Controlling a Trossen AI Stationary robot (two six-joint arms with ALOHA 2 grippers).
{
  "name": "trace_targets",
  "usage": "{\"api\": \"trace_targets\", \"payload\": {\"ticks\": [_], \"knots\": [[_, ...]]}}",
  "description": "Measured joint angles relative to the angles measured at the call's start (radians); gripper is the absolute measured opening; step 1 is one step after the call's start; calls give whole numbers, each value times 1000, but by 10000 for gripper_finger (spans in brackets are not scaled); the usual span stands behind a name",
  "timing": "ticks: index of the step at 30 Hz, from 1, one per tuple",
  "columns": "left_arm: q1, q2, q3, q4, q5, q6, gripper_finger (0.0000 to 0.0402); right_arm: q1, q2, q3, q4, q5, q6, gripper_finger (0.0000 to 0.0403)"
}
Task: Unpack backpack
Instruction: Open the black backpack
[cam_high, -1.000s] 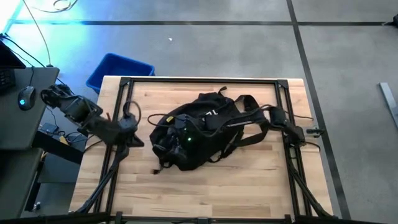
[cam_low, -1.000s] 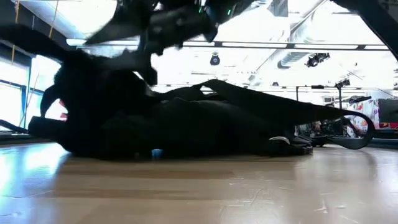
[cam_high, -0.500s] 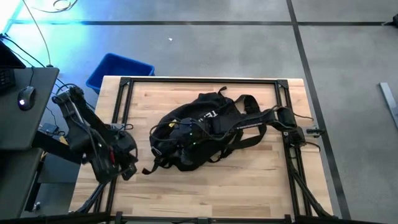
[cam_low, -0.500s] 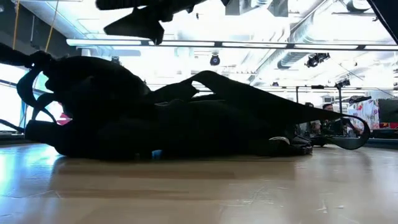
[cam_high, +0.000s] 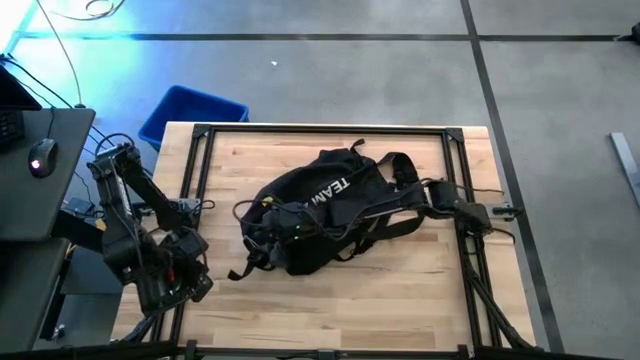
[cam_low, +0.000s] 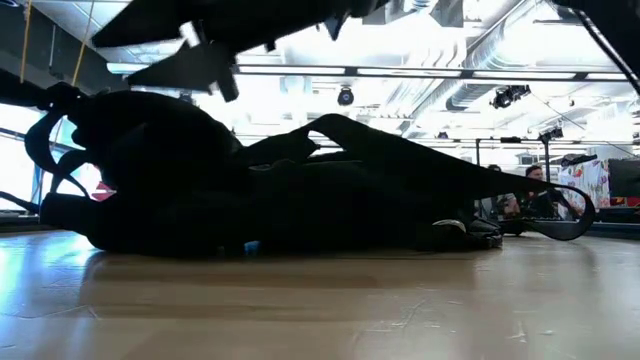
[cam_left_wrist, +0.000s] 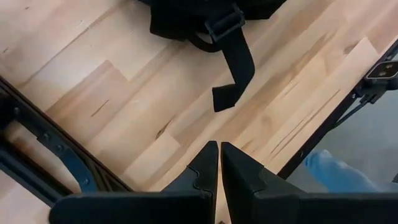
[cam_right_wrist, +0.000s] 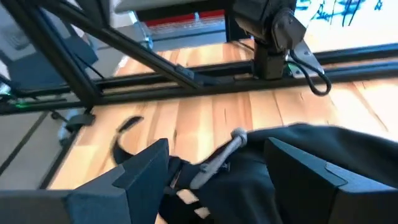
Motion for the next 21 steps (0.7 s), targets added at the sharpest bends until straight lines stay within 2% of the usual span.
{"api": "trace_targets", "payload": {"ticks": [3, 6, 11, 14, 18, 21], "knots": [[-7, 0, 0, -2, -25, 0, 0, 3, 79, 119, -44, 38, -1, 247], [-8, 0, 0, -2, -43, 3, 0, 4, 165, 267, -182, 94, 0, 238], [-8, 0, 0, -2, -44, 26, 0, 2, 275, 489, -468, 138, 1, 186], [-8, 0, 0, -1, -57, 37, 0, 3, 271, 466, -465, 134, 27, 128], [-8, 0, 0, -7, -101, 45, 0, 11, 269, 487, -514, 131, 61, 26], [-8, 0, 0, -15, -150, 63, 0, 16, 240, 485, -517, 140, 111, 10]]}}
